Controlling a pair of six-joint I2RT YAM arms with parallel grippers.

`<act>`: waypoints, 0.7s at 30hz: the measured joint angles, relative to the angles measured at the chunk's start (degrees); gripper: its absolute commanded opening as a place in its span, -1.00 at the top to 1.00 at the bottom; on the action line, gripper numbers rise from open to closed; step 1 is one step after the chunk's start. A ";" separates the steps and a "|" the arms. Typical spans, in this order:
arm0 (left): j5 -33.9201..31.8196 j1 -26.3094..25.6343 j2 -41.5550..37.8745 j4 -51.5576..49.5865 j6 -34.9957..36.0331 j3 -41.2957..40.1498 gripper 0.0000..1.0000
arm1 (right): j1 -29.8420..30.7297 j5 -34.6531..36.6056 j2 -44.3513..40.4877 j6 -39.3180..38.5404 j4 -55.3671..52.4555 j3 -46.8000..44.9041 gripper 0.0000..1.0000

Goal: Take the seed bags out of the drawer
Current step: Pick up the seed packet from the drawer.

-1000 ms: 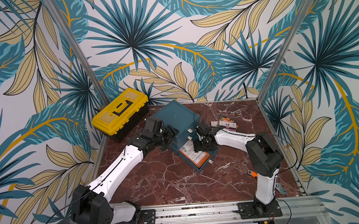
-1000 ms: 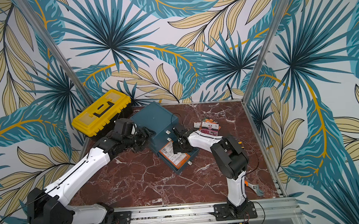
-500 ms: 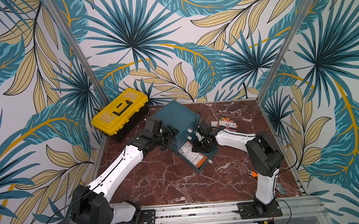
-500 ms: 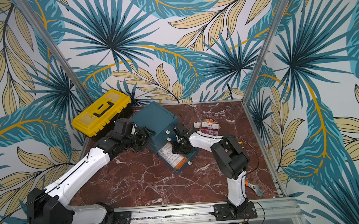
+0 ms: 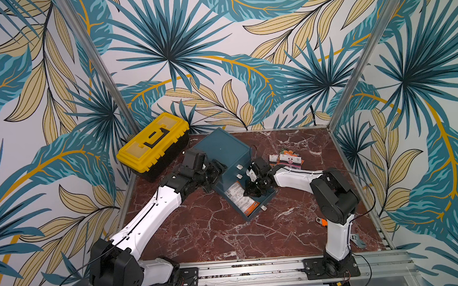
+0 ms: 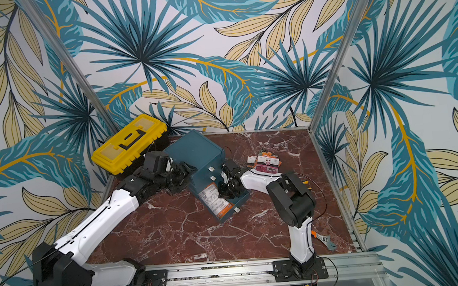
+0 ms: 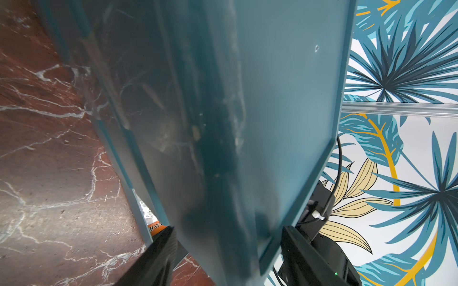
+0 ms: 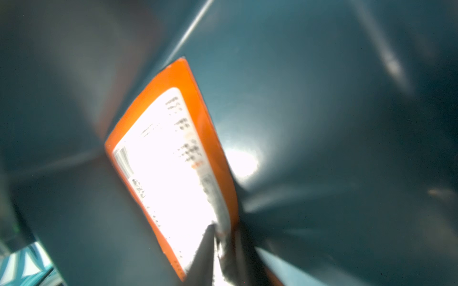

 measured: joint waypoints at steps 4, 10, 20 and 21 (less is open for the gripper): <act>0.00 0.00 0.00 0.00 0.00 0.00 -0.42 | 0.02 -0.24 -0.04 0.68 0.48 -0.24 1.00; 0.00 0.00 0.00 0.00 0.02 0.00 -0.42 | -0.13 -0.20 -1.01 2.19 1.33 -1.53 1.00; -0.02 0.00 -0.09 0.07 0.00 -0.15 -0.42 | -1.66 0.09 -6.99 4.00 -2.73 -4.07 1.00; -0.04 0.00 -0.15 0.07 0.00 -0.26 -0.42 | -1.84 0.22 -7.69 4.09 -3.10 -4.07 1.00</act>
